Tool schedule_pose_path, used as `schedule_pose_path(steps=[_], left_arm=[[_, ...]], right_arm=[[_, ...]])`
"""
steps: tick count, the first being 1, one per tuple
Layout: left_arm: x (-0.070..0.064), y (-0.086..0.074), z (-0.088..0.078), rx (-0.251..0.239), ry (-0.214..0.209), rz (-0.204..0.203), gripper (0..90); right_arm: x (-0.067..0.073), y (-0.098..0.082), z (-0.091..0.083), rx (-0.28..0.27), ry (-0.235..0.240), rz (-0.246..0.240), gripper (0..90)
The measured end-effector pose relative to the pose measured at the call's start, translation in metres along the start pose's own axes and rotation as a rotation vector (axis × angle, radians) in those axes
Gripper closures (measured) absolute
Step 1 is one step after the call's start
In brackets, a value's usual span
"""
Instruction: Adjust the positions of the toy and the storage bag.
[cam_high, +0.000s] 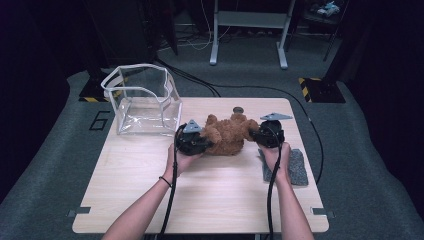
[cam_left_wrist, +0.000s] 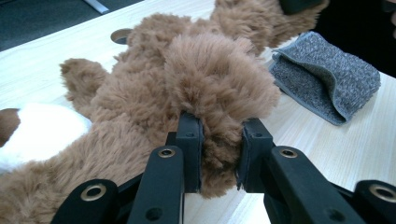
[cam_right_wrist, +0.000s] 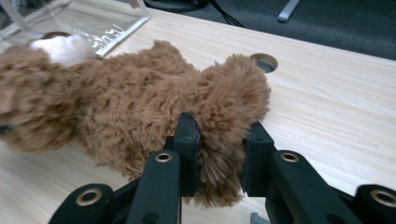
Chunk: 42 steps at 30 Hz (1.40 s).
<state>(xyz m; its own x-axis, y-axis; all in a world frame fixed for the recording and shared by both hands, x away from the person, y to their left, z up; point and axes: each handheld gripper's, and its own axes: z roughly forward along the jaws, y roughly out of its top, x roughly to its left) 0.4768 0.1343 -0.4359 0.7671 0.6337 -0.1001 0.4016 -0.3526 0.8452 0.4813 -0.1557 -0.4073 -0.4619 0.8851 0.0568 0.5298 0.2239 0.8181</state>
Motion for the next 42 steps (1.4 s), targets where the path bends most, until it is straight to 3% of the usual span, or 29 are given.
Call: schedule_pose_path(steps=[12, 30, 35, 37, 42], left_arm=[[0.007, 0.0, -0.008, -0.016, 0.025, -0.008, 74.3], [0.022, -0.011, -0.026, -0.015, 0.029, -0.063, 74.1], [0.024, -0.015, -0.03, -0.002, 0.019, -0.052, 74.2], [0.024, -0.017, -0.031, -0.001, 0.016, -0.053, 74.2], [0.026, -0.025, -0.035, 0.015, 0.006, -0.062, 74.3]], right_arm=[[0.017, 0.002, -0.015, -0.047, 0.007, -0.035, 74.5], [0.042, -0.021, -0.036, -0.005, 0.134, -0.02, 73.3], [0.03, -0.025, -0.038, -0.001, 0.174, 0.03, 55.1], [0.02, -0.023, -0.041, -0.015, 0.175, 0.05, 45.4], [-0.003, -0.019, -0.041, -0.022, 0.165, 0.1, 33.9]])
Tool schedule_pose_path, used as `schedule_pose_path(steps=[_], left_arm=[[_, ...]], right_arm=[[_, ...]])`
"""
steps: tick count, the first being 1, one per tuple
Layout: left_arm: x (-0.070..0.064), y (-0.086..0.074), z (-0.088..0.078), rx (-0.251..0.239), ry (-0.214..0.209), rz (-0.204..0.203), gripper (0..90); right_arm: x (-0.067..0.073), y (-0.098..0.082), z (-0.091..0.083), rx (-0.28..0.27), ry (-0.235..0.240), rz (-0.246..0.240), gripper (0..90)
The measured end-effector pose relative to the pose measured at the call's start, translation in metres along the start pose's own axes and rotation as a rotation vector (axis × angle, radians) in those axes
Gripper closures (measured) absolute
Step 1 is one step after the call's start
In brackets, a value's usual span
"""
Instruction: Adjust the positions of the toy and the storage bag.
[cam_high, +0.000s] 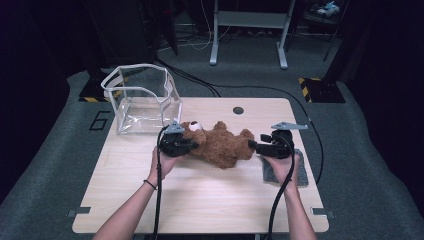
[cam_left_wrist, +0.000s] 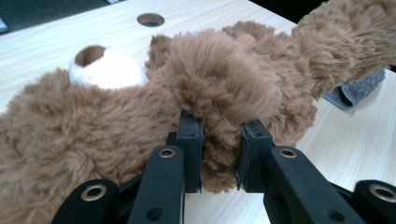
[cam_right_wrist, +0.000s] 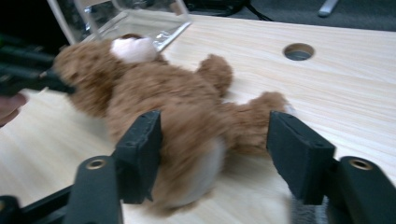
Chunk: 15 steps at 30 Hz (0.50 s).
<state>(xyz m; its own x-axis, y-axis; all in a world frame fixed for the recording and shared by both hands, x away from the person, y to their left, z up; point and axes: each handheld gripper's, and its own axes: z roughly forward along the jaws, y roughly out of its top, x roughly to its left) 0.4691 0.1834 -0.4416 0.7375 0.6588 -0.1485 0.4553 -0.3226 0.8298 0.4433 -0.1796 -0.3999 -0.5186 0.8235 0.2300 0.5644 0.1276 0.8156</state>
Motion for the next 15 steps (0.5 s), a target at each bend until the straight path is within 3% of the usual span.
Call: schedule_pose_path(steps=[7, 12, 15], left_arm=[[0.002, -0.01, -0.003, 0.008, -0.006, -0.01, 74.3], [0.001, -0.013, -0.003, 0.002, -0.011, -0.017, 74.3], [0.001, -0.015, -0.004, 0.005, -0.013, -0.02, 74.3]], right_arm=[[-0.033, -0.002, 0.023, 0.073, -0.059, 0.074, 24.3], [-0.041, -0.004, 0.059, 0.157, -0.038, 0.101, 19.0], [-0.048, -0.002, 0.08, 0.175, -0.018, 0.126, 14.7]])
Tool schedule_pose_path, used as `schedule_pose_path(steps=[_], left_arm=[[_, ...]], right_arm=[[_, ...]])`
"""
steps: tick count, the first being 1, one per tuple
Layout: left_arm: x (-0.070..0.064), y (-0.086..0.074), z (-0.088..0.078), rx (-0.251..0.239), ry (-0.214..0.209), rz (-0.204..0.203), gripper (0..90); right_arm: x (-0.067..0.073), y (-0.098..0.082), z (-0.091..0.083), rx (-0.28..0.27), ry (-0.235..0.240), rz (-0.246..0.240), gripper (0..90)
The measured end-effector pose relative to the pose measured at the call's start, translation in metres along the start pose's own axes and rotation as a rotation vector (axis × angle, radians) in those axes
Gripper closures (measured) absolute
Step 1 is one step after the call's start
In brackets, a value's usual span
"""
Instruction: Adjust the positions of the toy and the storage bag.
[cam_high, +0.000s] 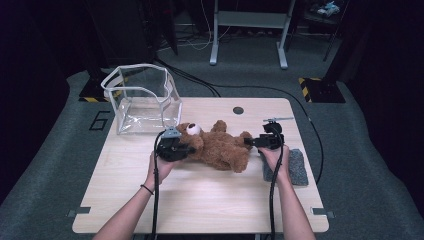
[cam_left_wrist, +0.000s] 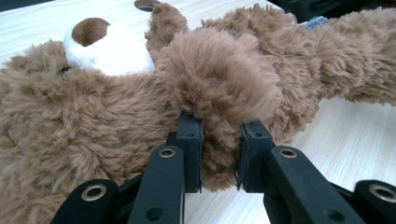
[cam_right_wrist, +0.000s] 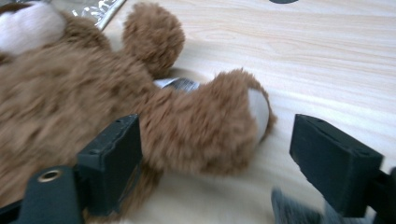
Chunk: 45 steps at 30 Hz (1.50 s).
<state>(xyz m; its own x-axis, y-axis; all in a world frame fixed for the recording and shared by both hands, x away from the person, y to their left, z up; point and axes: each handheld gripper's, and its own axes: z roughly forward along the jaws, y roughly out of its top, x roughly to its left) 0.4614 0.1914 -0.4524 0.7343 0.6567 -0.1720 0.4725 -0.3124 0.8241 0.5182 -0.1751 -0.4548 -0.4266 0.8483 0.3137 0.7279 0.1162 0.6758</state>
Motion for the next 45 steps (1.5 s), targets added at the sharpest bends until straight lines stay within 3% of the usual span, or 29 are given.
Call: schedule_pose_path(steps=[1, 5, 9, 13, 16, 19, 26, 30, 40, 45], left_arm=[[0.0, -0.001, 0.0, -0.005, -0.003, -0.003, 74.3], [0.001, -0.004, 0.0, -0.003, -0.004, -0.005, 74.2], [-0.002, -0.006, 0.001, -0.005, -0.003, -0.001, 75.2], [-0.004, -0.008, 0.0, -0.022, 0.003, 0.003, 76.4], [-0.004, -0.007, -0.002, -0.039, 0.003, 0.011, 77.3], [-0.004, -0.006, -0.005, -0.05, 0.002, 0.023, 77.9], [-0.003, -0.003, -0.011, -0.075, 0.013, 0.037, 78.7], [0.002, -0.002, -0.014, -0.081, 0.004, 0.014, 78.7], [0.014, 0.003, -0.019, -0.085, 0.003, -0.001, 78.8], [0.023, 0.001, -0.019, -0.066, -0.002, -0.023, 78.8]], right_arm=[[-0.002, 0.002, 0.005, 0.011, 0.021, 0.014, 13.7], [-0.006, 0.005, 0.022, 0.054, 0.024, 0.045, 15.6], [-0.009, 0.003, 0.032, 0.076, 0.067, 0.072, 38.4], [-0.007, 0.001, 0.034, 0.064, 0.088, 0.098, 69.4], [-0.003, 0.001, 0.033, 0.047, 0.069, 0.053, 79.7], [0.004, 0.001, 0.022, 0.014, 0.053, 0.041, 82.7], [0.022, 0.001, -0.013, -0.089, 0.036, -0.036, 84.2], [0.031, -0.005, -0.032, -0.138, 0.039, -0.06, 84.4], [0.054, -0.028, -0.057, -0.197, 0.031, -0.102, 84.4], [0.068, -0.041, -0.06, -0.185, 0.027, -0.131, 84.4]])
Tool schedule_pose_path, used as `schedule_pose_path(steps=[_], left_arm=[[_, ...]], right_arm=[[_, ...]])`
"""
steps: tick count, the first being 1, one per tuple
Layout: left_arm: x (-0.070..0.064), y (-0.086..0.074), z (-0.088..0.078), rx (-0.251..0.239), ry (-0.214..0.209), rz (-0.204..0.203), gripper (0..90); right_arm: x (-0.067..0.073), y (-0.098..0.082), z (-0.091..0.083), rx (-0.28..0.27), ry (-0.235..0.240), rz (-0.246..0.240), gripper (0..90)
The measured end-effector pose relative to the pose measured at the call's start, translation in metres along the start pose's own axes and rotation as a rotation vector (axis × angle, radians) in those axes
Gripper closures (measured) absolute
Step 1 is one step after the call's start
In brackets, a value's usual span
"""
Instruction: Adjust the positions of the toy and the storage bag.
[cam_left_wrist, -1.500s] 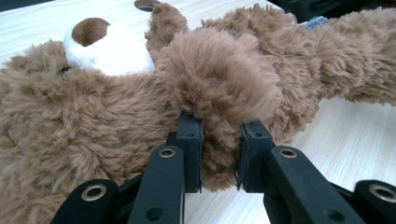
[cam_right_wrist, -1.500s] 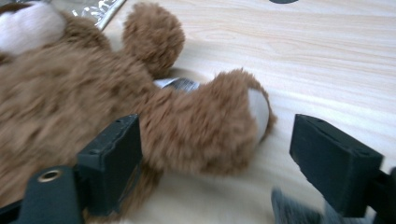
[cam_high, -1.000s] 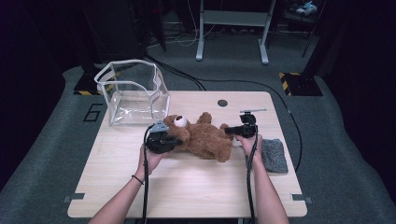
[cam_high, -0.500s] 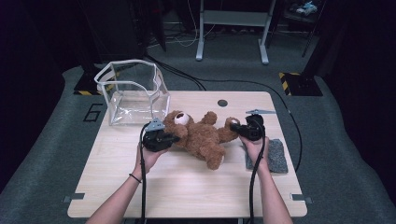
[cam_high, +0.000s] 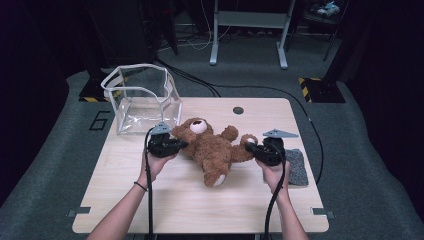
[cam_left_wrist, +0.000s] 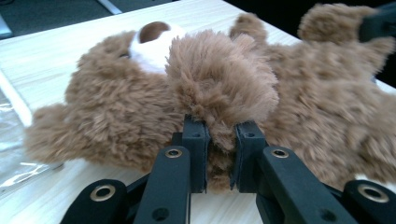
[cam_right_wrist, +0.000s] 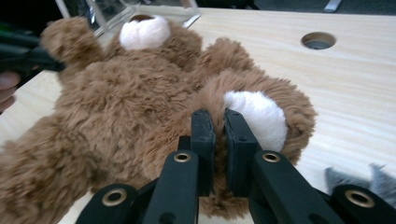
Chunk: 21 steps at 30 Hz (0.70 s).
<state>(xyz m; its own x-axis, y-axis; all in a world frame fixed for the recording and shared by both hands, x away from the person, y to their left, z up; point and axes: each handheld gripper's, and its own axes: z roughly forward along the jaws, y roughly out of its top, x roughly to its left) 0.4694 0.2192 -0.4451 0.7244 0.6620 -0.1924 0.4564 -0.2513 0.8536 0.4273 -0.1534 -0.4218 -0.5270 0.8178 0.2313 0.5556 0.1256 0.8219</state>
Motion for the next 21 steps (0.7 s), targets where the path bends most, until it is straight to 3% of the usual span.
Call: schedule_pose_path(steps=[9, 17, 21], left_arm=[[0.016, -0.007, -0.003, 0.023, -0.012, -0.042, 78.5], [0.03, -0.012, -0.005, 0.034, -0.003, -0.087, 78.1], [0.036, -0.013, -0.001, 0.048, -0.012, -0.113, 77.3]], right_arm=[[0.02, -0.022, -0.003, 0.032, 0.032, -0.001, 84.4], [0.03, -0.039, 0.005, 0.076, 0.072, 0.019, 84.3], [0.033, -0.045, 0.012, 0.096, 0.064, 0.023, 84.0]])
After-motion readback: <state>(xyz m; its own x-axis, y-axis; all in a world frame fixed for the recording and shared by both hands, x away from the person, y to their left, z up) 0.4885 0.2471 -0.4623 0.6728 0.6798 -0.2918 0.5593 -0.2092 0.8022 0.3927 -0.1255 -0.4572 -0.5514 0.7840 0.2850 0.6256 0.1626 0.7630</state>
